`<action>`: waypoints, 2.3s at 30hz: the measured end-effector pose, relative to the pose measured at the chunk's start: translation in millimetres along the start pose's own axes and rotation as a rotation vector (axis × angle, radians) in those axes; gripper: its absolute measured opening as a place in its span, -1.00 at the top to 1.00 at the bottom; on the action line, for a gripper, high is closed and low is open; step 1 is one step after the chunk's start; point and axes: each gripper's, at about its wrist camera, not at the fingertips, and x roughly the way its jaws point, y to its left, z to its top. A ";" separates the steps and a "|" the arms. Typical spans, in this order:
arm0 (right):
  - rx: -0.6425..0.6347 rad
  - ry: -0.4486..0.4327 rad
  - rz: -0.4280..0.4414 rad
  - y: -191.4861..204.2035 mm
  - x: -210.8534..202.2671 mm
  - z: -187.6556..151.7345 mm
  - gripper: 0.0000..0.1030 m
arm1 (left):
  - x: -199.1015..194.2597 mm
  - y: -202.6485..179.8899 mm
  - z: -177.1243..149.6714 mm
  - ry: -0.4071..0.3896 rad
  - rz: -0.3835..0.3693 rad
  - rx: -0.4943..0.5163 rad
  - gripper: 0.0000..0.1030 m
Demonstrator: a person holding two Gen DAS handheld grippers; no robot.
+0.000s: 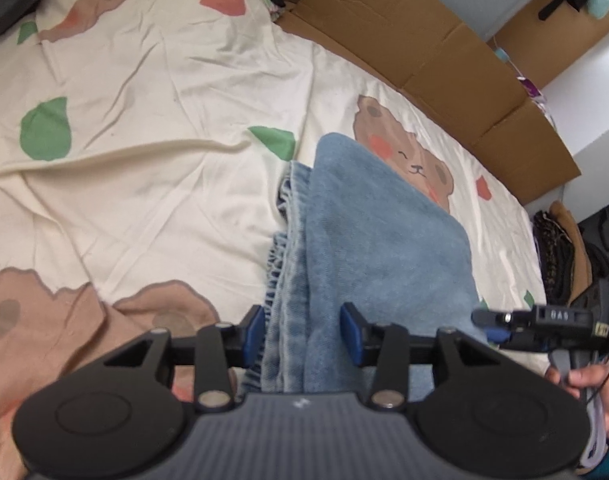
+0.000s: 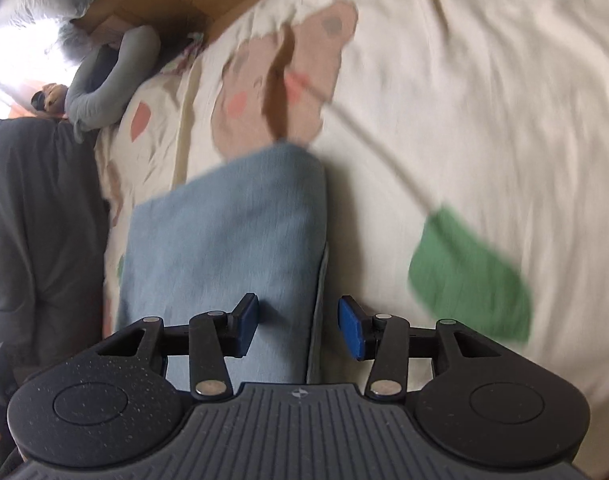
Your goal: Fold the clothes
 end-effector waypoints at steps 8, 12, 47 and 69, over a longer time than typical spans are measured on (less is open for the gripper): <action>-0.022 0.026 0.026 9.2 14.2 -13.0 0.06 | 11.2 5.9 -1.4 0.008 -0.027 -0.018 -0.02; -0.047 0.025 0.040 10.0 15.9 -13.6 0.30 | 14.0 10.2 -2.9 0.010 -0.052 -0.044 0.00; -0.051 -0.117 -0.035 -42.0 -102.3 60.6 0.64 | 85.2 -103.3 -2.5 0.070 -0.245 0.012 0.38; 0.005 0.046 -0.150 -77.6 -93.8 43.7 -0.12 | 103.3 -101.4 -8.1 0.121 -0.235 -0.026 -0.47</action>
